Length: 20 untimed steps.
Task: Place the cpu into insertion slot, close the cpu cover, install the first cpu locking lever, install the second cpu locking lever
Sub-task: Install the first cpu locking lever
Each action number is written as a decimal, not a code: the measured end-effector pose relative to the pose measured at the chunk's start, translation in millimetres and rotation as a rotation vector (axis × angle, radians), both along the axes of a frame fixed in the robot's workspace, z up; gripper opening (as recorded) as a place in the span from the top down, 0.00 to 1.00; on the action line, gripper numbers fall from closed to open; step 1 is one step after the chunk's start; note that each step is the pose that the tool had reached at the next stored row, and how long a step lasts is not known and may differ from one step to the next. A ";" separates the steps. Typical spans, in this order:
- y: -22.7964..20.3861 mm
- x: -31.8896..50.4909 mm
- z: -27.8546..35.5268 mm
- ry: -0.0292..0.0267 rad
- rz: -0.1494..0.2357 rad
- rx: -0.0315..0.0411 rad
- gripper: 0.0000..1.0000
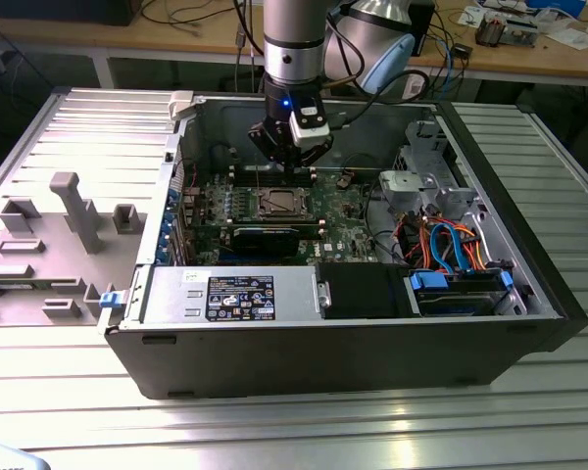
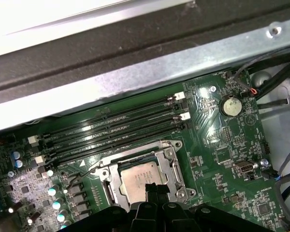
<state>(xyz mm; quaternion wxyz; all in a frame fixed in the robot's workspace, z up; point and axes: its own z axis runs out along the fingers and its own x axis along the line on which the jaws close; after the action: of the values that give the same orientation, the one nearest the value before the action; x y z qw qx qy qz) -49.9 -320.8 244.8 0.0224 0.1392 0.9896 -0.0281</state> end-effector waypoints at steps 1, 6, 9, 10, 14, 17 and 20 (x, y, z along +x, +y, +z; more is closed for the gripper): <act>0.0 0.0 0.0 0.0000 0.002 0.0000 0.89; 0.0 0.0 0.0 0.0000 0.010 0.0000 0.89; 0.0 0.0 0.0 0.0000 0.018 0.0000 0.89; 0.0 0.0 0.0 0.0000 0.021 0.0000 0.89; 0.0 0.0 0.0 0.0000 0.030 0.0000 0.89; 0.0 0.0 0.0 0.0000 0.035 0.0000 0.89; 0.0 0.0 0.0 0.0001 0.040 -0.0001 0.89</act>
<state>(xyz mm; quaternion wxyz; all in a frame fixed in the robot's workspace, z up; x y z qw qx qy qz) -49.9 -320.8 244.8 0.0229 0.1192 0.9922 -0.0276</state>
